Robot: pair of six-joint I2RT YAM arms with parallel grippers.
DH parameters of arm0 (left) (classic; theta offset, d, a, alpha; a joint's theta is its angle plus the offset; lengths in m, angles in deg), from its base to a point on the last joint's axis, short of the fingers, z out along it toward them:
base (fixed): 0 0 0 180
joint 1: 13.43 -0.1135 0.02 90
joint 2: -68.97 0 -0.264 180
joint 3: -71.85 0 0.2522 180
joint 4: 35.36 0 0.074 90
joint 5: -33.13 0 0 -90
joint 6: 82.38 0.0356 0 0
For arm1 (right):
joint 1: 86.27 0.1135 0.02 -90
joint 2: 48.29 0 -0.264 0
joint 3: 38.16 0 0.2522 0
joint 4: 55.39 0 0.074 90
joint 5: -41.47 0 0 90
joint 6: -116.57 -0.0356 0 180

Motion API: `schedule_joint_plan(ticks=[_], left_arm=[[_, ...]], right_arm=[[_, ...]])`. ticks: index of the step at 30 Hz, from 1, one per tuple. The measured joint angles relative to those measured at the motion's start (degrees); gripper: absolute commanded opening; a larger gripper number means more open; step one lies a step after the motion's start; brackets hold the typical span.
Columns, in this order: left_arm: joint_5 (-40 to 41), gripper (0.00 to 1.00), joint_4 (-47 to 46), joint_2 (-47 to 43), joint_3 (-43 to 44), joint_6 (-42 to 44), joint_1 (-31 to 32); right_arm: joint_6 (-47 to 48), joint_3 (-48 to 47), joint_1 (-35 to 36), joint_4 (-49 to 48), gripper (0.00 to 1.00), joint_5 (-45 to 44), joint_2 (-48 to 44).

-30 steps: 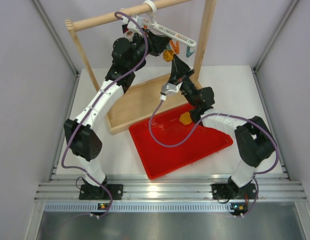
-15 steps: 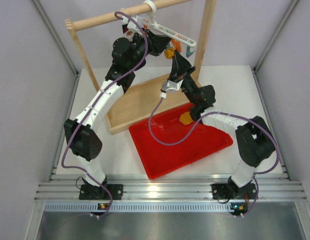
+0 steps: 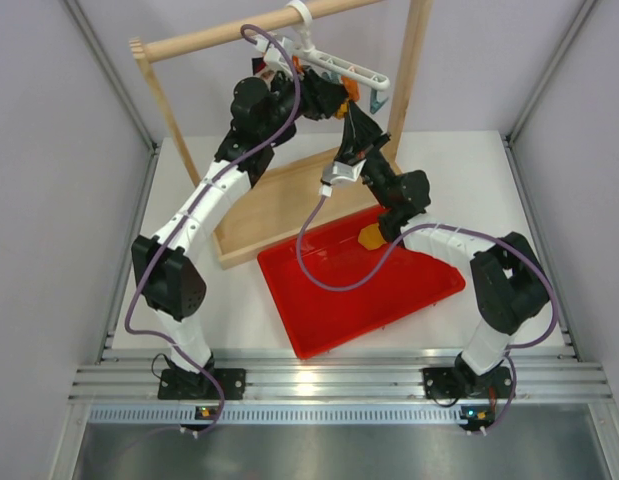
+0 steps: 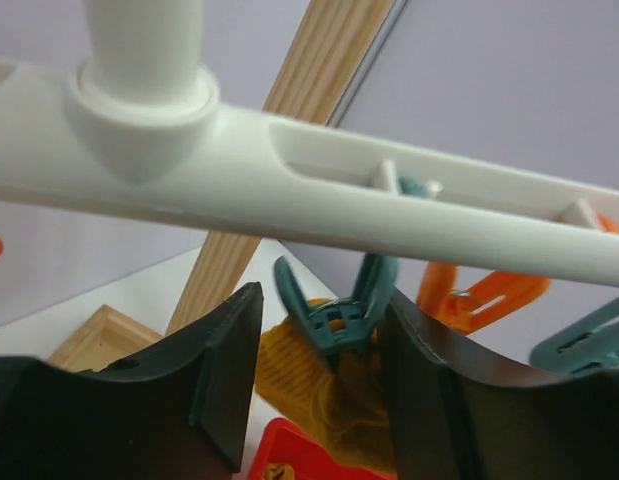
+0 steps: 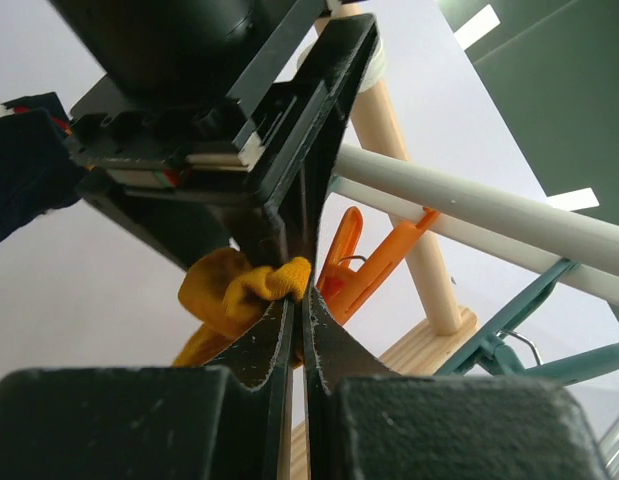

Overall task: Clip the socks to the hanger
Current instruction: Clamp the sock onto the hanger.

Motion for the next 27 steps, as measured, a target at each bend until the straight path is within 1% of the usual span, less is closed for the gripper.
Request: schedule_joint_plan(ticks=[1, 7, 8, 10, 12, 13, 14, 16, 21, 25, 27], left_arm=[[-0.13, 0.57, 0.22, 0.22, -0.20, -0.35, 0.04], [-0.20, 0.60, -0.63, 0.37, -3.54, -2.32, -0.46], [-0.09, 0.61, -0.96, 0.20, -4.13, -2.54, -0.46], [0.48, 0.63, -1.09, -0.57, -5.38, -2.69, -0.46], [0.90, 0.64, -1.05, -1.53, -6.43, -2.62, -0.50], [1.07, 0.64, -1.05, -1.97, -6.86, -2.45, -0.57], [1.31, 0.65, -0.87, -2.40, -7.21, -2.14, -0.63], [1.73, 0.65, -0.81, -2.99, -7.96, -1.55, -0.85], [1.73, 0.66, -0.31, -4.39, -9.88, -0.48, -0.94], [1.75, 0.68, 0.55, -6.14, -11.34, 0.90, -0.94], [1.88, 0.69, 0.70, -7.19, -11.98, 1.70, -0.94]], right_arm=[[0.00, 0.02, 0.02, 0.02, 0.00, 0.02, 0.00], [-0.02, 0.07, -0.09, 0.79, 0.00, 0.04, 0.00], [-0.02, 0.07, -0.11, 1.11, 0.02, 0.04, 0.00], [-0.02, 0.09, -0.15, 1.49, 0.08, 0.09, 0.00], [-0.02, 0.24, -0.26, 1.51, 0.20, 0.35, 0.00], [-0.02, 0.57, -0.26, 1.36, 0.24, 0.44, 0.00], [-0.02, 0.94, -0.28, 1.22, 0.31, 0.59, 0.00], [0.31, 2.08, -0.50, 0.96, 0.39, 1.14, 0.00], [0.92, 6.12, -1.64, 1.27, 0.46, 2.62, 0.00], [0.92, 8.50, -2.67, 1.75, 0.55, 3.48, 0.00], [0.48, 9.92, -3.04, 2.36, 0.57, 3.72, -0.15]])
